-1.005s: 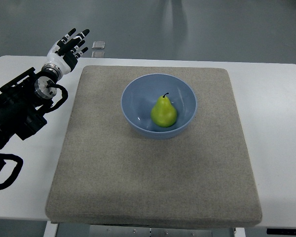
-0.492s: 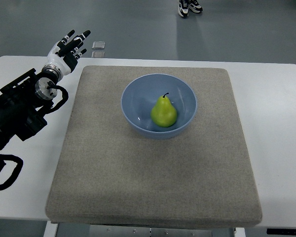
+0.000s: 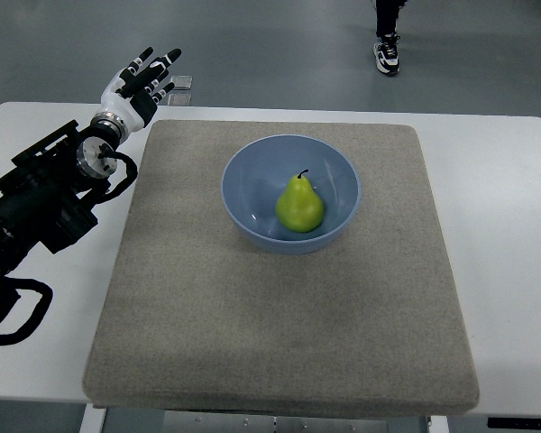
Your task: Place pear in bowl with left hand
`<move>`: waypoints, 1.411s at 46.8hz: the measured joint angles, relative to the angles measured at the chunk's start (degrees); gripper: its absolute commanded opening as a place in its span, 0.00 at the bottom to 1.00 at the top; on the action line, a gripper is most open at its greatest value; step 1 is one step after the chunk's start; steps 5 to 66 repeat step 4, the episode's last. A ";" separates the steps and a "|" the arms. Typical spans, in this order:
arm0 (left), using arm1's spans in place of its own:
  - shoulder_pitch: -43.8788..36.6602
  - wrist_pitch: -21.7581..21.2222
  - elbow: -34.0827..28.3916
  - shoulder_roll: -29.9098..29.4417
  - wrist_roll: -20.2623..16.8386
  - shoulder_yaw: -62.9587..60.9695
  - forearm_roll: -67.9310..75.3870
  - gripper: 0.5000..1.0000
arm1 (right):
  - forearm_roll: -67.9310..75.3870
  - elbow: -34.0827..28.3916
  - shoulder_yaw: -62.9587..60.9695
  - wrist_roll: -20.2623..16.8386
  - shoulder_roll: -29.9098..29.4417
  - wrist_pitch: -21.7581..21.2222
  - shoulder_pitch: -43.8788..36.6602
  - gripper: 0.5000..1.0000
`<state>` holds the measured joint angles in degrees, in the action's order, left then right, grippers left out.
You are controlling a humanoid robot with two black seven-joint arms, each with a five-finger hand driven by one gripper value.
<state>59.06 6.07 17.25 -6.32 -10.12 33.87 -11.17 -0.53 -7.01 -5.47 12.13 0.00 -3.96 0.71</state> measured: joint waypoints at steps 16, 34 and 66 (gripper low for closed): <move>0.01 0.00 0.00 0.09 0.00 0.05 -0.24 0.99 | 0.05 -0.01 -0.05 0.00 0.00 0.00 -0.09 0.85; 0.01 0.00 0.00 0.09 0.00 0.05 -0.24 0.99 | 0.05 -0.01 -0.05 0.00 0.00 0.00 -0.09 0.85; 0.01 0.00 0.00 0.09 0.00 0.05 -0.24 0.99 | 0.05 -0.01 -0.05 0.00 0.00 0.00 -0.09 0.85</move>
